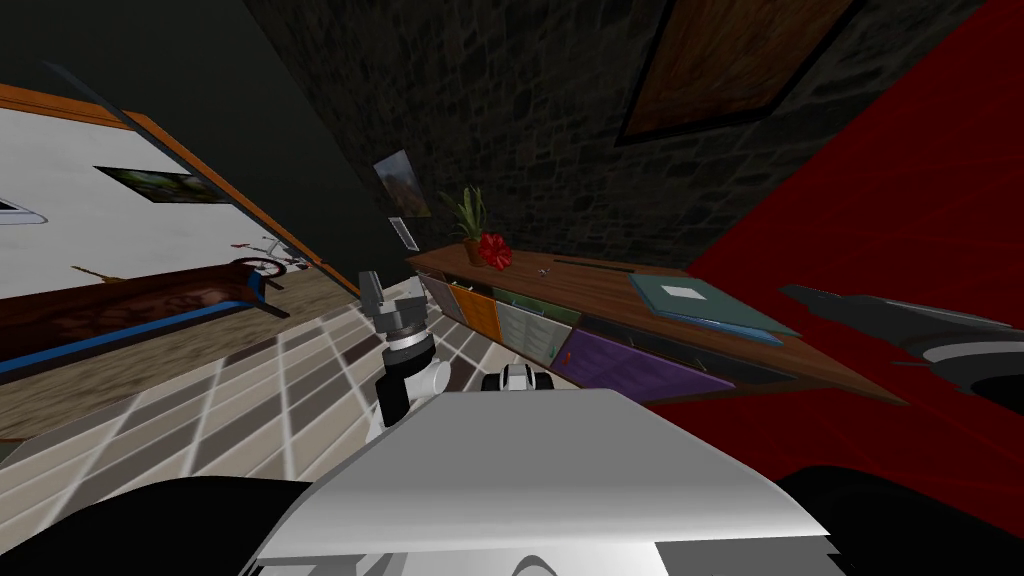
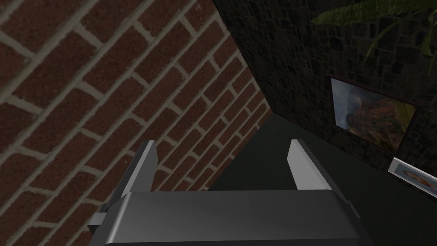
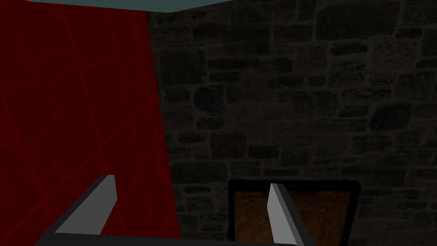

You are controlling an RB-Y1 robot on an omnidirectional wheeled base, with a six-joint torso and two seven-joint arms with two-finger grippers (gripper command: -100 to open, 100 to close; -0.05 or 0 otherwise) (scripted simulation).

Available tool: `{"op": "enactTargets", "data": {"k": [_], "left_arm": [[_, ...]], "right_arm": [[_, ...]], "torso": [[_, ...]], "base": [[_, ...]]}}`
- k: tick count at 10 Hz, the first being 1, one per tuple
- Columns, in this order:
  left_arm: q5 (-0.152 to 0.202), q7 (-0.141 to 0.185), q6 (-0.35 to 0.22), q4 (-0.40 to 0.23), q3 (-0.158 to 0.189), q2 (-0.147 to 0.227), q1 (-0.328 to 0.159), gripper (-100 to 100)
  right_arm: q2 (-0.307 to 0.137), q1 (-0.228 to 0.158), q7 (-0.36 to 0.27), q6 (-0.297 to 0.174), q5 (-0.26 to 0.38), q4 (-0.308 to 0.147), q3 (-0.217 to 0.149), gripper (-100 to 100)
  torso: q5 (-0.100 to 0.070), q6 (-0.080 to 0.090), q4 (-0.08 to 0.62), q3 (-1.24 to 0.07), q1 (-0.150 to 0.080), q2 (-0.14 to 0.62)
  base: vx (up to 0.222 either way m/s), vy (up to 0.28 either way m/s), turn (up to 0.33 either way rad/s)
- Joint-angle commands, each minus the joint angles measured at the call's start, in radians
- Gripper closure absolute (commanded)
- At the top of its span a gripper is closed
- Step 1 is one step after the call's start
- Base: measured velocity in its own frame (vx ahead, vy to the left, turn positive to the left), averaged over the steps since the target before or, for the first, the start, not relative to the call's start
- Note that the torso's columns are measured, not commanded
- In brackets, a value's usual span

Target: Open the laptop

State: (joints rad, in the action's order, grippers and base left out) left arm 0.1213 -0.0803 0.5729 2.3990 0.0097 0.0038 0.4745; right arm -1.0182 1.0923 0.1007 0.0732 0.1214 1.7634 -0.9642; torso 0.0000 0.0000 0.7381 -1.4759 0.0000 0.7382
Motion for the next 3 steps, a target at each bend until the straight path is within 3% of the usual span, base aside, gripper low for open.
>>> {"op": "enactTargets", "data": {"k": [1, 3], "left_arm": [[0.000, 0.000, 0.000, 0.000, 0.000, 0.000, 0.000, 0], [0.000, 0.000, 0.000, 0.000, 0.000, 0.000, 0.000, 0]], "right_arm": [[0.000, 0.000, 0.000, 0.000, 0.000, 0.000, 0.000, 0], [0.000, 0.000, 0.000, 0.000, 0.000, 0.000, 0.000, 0]], "torso": [[0.000, 0.000, 0.000, 0.000, 0.000, 0.000], [0.000, 0.000, 0.000, 0.000, 0.000, 0.000]], "base": [[0.000, 0.000, 0.000], [0.000, 0.000, 0.000]]}}
